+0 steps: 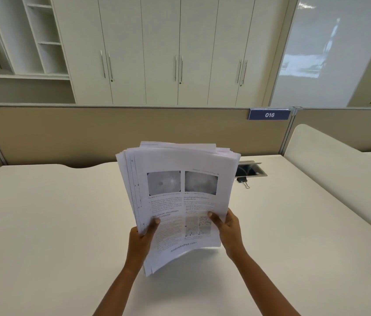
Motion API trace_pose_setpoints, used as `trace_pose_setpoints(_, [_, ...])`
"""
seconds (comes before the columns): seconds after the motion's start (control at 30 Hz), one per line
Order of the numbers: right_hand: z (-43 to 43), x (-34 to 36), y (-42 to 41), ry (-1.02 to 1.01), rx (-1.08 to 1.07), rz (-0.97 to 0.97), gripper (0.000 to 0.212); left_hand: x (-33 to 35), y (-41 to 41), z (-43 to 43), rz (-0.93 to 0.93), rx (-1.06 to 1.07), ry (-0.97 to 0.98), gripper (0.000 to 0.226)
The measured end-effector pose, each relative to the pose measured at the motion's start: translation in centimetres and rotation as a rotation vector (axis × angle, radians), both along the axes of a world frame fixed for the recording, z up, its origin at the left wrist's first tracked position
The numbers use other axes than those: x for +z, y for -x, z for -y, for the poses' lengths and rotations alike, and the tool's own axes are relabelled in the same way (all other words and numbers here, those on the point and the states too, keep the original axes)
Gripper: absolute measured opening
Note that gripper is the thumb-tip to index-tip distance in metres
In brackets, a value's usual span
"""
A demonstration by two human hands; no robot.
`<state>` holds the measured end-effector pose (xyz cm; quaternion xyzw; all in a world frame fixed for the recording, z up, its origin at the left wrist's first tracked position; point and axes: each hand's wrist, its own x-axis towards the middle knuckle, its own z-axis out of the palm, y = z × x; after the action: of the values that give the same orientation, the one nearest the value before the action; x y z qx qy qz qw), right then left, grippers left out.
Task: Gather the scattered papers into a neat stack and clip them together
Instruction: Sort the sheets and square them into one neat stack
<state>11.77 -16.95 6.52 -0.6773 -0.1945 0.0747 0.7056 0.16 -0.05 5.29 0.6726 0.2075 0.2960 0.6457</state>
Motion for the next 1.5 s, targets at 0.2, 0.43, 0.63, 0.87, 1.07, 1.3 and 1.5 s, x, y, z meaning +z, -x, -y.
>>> trace_pose_setpoints(0.2, [1.0,1.8,-0.4,0.0,0.085,0.08,0.032,2.4,0.6,-0.9,0.046,-0.076,-0.018,0.088])
trace_pose_setpoints(0.43, [1.1,5.4,-0.1,-0.065,0.116,0.16,0.073,6.9,0.5,-1.4,0.159,-0.17,-0.084,0.08])
trace_pose_setpoints(0.63, [1.2,6.0,0.5,-0.05,0.117,0.179,0.073,7.4,0.9,-1.4,0.16,-0.173,-0.103,0.085])
trace_pose_setpoints(0.87, [1.1,8.3,0.9,-0.174,0.025,0.338,0.062,8.2,0.9,-1.4,0.216,-0.146,-0.094,0.081])
trace_pose_setpoints(1.07, [1.4,9.5,0.9,-0.216,0.067,0.332,0.048,8.5,1.1,-1.5,0.224,-0.178,-0.091,0.083])
trace_pose_setpoints(1.3, [2.3,10.8,0.3,-0.165,0.14,0.337,0.028,8.6,1.1,-1.8,0.202,-0.192,-0.089,0.083])
trace_pose_setpoints(1.5, [1.9,10.3,0.3,-0.186,0.135,0.306,0.053,6.6,1.2,-1.5,0.144,-0.175,-0.055,0.082])
